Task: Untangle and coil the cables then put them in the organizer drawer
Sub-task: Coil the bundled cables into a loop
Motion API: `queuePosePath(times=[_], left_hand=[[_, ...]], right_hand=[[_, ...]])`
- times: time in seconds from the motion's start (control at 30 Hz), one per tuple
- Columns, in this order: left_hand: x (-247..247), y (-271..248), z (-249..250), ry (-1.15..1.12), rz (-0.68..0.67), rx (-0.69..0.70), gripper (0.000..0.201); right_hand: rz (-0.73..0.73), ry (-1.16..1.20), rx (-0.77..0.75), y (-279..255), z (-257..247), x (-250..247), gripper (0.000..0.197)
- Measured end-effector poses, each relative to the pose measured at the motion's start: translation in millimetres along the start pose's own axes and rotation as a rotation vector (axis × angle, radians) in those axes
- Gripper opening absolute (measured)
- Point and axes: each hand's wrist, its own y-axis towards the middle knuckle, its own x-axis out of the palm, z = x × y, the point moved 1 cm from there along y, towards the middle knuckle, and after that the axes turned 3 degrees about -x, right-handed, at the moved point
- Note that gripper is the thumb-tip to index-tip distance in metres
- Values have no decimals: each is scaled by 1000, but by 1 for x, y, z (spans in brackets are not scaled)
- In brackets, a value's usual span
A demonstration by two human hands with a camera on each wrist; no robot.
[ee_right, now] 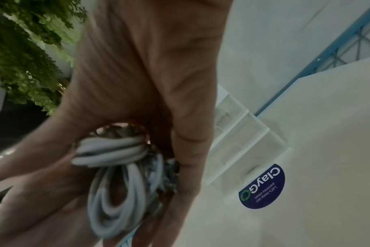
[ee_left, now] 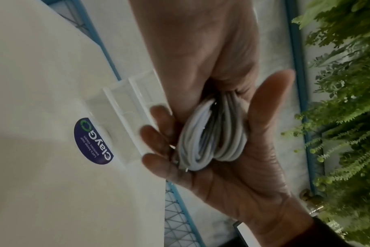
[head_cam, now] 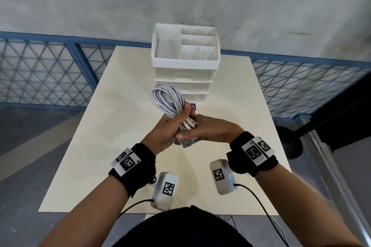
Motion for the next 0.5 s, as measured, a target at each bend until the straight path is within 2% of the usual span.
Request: queuePosePath(times=[0.13, 0.2, 0.33, 0.5], left_hand=[[-1, 1, 7, 118, -50, -8, 44], [-2, 1, 10, 175, -70, -8, 40], [-3, 1, 12, 226, -78, -14, 23], [-9, 2, 11, 138, -45, 18, 22]], right_hand=[[42, -132, 21, 0, -10, 0, 7], [77, -194, 23, 4, -11, 2, 13], [195, -160, -48, 13, -10, 8, 14], [228, -104, -13, 17, -1, 12, 24]])
